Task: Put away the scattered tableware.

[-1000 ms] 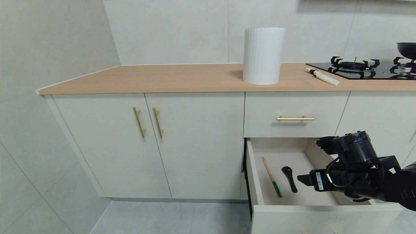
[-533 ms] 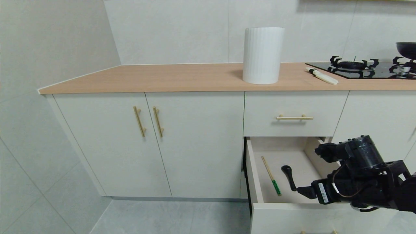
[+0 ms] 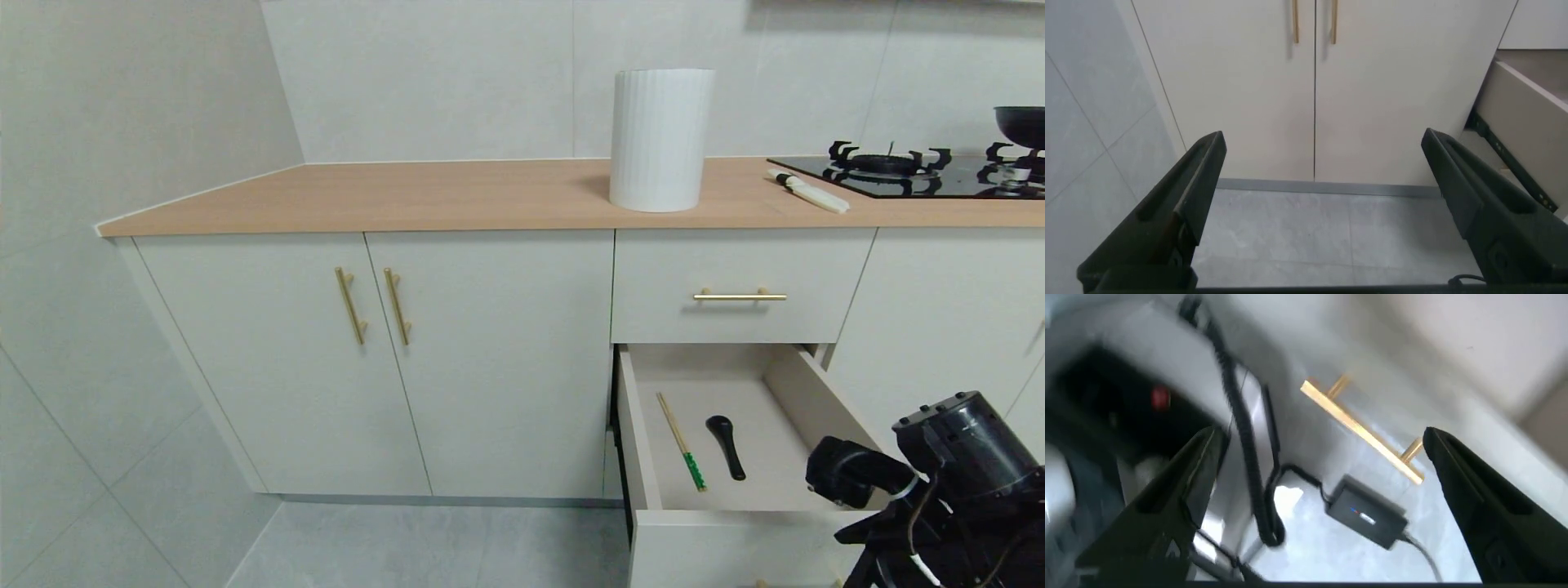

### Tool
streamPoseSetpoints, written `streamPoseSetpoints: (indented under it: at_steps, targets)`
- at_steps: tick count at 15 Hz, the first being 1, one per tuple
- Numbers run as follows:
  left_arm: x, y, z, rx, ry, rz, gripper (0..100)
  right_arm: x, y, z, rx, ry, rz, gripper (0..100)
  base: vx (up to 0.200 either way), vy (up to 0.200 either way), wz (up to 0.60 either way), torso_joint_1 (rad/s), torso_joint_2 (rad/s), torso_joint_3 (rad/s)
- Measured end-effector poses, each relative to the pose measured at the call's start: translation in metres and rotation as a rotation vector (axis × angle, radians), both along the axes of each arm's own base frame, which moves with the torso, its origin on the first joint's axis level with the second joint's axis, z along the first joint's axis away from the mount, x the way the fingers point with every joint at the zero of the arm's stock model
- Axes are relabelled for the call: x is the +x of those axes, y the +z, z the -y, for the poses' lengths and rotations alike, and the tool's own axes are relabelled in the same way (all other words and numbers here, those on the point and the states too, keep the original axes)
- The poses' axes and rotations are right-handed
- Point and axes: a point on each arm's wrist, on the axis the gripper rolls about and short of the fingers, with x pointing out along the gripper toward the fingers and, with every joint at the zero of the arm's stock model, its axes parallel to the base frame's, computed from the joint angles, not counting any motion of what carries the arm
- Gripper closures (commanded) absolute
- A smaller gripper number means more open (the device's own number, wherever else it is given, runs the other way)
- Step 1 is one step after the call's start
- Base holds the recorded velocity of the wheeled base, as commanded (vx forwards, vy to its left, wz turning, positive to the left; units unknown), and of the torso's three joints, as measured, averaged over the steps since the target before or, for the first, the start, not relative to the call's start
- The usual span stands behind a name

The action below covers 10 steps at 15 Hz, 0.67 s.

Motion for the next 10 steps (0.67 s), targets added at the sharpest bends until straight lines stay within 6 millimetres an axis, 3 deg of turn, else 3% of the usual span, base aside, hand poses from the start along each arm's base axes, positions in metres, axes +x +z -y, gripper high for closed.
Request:
streamPoseSetpoints:
  at_steps: [4,10]
  targets:
    - [0.000,0.000,0.000,0.000,0.000,0.000,0,-0.005,-0.008,-0.002,-0.019,0.039,-0.031,0,0.000,0.000,0.00,0.000,0.00,0.000]
    - [0.000,0.000,0.000,0.000,0.000,0.000,0,0.010,-0.022,-0.008,-0.060,-0.024,-0.063,0,0.000,0.000,0.00,0.000,0.00,0.000]
